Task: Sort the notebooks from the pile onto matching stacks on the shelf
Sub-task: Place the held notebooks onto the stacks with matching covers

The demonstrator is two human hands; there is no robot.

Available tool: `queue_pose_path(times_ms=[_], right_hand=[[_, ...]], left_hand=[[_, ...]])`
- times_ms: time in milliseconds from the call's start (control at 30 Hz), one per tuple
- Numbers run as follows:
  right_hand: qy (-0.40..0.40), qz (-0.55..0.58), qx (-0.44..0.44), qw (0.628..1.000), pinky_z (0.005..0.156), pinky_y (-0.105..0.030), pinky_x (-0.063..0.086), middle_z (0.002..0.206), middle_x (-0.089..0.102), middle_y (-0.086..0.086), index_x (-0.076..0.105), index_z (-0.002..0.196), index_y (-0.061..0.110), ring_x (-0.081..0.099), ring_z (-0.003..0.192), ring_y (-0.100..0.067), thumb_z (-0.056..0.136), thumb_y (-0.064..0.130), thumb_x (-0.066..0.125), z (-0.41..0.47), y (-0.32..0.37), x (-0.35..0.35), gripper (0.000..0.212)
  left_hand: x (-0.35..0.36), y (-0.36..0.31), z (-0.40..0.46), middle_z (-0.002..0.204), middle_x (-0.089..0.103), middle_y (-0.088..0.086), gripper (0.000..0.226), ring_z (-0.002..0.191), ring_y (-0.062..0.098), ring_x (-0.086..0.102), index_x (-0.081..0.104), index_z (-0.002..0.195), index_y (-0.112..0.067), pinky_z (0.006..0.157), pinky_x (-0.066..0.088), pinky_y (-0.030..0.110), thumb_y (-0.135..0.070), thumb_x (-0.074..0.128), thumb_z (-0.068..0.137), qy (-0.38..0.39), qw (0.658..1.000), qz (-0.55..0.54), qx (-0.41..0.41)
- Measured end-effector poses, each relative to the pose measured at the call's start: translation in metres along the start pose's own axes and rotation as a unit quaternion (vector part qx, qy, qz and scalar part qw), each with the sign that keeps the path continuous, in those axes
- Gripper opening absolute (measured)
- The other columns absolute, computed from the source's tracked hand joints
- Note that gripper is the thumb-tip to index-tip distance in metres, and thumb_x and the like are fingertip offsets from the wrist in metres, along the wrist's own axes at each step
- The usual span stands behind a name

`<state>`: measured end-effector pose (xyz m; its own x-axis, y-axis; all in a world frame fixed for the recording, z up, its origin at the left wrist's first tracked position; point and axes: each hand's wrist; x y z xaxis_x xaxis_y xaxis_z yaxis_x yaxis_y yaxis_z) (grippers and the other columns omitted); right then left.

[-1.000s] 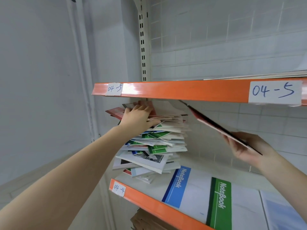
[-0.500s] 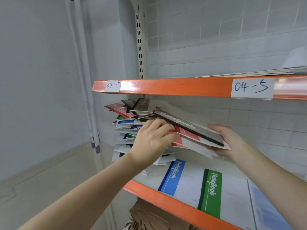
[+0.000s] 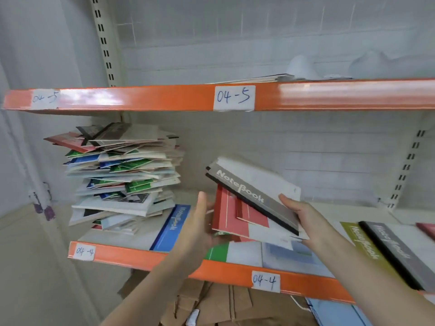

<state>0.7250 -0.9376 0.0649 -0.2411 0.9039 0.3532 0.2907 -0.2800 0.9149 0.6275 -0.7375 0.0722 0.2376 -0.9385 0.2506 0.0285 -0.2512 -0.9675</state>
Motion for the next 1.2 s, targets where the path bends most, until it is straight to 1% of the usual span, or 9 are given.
queue_pose_path(times_ms=[67,133,267,333,500,667,733,967,1200], right_hand=[[-0.037,-0.014,-0.033,0.999,0.056,-0.029,0.055,0.091,0.072,-0.012,0.061,0.118,0.004,0.069,0.072,-0.025,0.088,0.021,0.061,-0.012,-0.007,-0.027,0.034],[-0.077,-0.034,-0.075,0.994,0.063,-0.030,0.055,0.103,0.071,-0.011,0.058,0.122,0.010,0.069,0.085,-0.026,0.089,0.020,0.062,-0.023,-0.012,-0.049,0.035],[-0.161,-0.095,-0.127,0.974,0.071,-0.029,0.053,0.108,0.069,0.003,0.053,0.117,0.026,0.068,0.094,-0.016,0.092,0.016,0.059,-0.050,-0.022,-0.086,0.028],[-0.185,-0.107,-0.135,0.967,0.078,-0.033,0.053,0.110,0.066,0.006,0.052,0.120,0.027,0.065,0.098,-0.016,0.091,0.013,0.059,-0.059,-0.023,-0.104,0.033],[-0.273,-0.141,-0.151,0.939,0.075,-0.033,0.053,0.104,0.063,0.000,0.044,0.120,0.012,0.064,0.094,-0.018,0.086,0.007,0.066,-0.065,0.002,-0.160,0.041],[-0.275,-0.185,-0.107,0.937,0.064,-0.025,0.052,0.093,0.062,-0.013,0.052,0.101,0.002,0.062,0.082,-0.022,0.088,0.005,0.063,-0.067,0.029,-0.216,0.017],[-0.286,-0.235,-0.089,0.925,0.067,-0.031,0.049,0.091,0.063,-0.019,0.057,0.092,-0.001,0.060,0.078,-0.024,0.089,0.009,0.062,-0.067,0.033,-0.234,0.012],[-0.180,-0.317,-0.043,0.930,0.052,-0.023,0.046,0.095,0.066,-0.017,0.049,0.108,0.010,0.055,0.061,-0.016,0.087,0.019,0.067,-0.084,0.037,-0.255,0.029],[-0.214,-0.315,-0.053,0.923,0.052,-0.023,0.048,0.082,0.064,-0.010,0.055,0.104,0.004,0.053,0.049,-0.011,0.095,0.018,0.055,-0.085,0.035,-0.269,0.016]], left_hand=[[0.021,0.016,0.002,0.109,0.072,0.000,0.052,0.100,0.019,0.069,0.057,0.124,-0.026,0.075,0.056,0.035,-0.053,0.058,0.079,0.105,0.992,0.007,-0.062],[0.040,0.035,0.003,0.116,0.069,0.004,0.049,0.107,0.026,0.066,0.053,0.127,-0.028,0.086,0.053,0.042,-0.036,0.065,0.080,0.169,0.981,0.013,-0.094],[0.080,0.067,0.003,0.100,0.074,0.007,0.048,0.086,0.022,0.072,0.057,0.120,-0.020,0.065,0.054,0.034,-0.027,0.068,0.073,0.172,0.974,-0.013,-0.148],[0.098,0.085,0.003,0.103,0.073,0.008,0.052,0.088,0.025,0.071,0.057,0.121,-0.019,0.066,0.054,0.034,-0.027,0.070,0.070,0.166,0.973,-0.011,-0.162],[0.137,0.110,0.003,0.104,0.073,0.009,0.052,0.089,0.026,0.071,0.057,0.120,-0.019,0.071,0.054,0.036,-0.026,0.071,0.070,0.170,0.970,-0.012,-0.172],[0.168,0.114,0.011,0.105,0.073,0.009,0.047,0.093,0.027,0.070,0.057,0.120,-0.018,0.071,0.055,0.036,-0.021,0.068,0.074,0.182,0.972,-0.022,-0.146],[0.178,0.117,0.015,0.109,0.072,0.009,0.047,0.095,0.027,0.069,0.058,0.122,-0.018,0.071,0.055,0.036,-0.021,0.067,0.076,0.173,0.975,-0.032,-0.138],[0.211,0.130,0.021,0.109,0.072,0.007,0.042,0.097,0.027,0.070,0.057,0.124,-0.020,0.076,0.055,0.041,-0.020,0.065,0.083,0.141,0.983,-0.064,-0.098],[0.234,0.137,0.023,0.111,0.071,0.002,0.044,0.098,0.022,0.070,0.055,0.126,-0.026,0.070,0.056,0.035,-0.026,0.063,0.083,0.139,0.984,-0.078,-0.082]])
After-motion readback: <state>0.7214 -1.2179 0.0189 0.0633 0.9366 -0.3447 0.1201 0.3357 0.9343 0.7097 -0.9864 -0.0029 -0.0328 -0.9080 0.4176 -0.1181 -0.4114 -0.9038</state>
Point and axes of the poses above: each hand's wrist, its own z-axis towards the middle knuckle, its own x-axis out of the palm, y = z × x
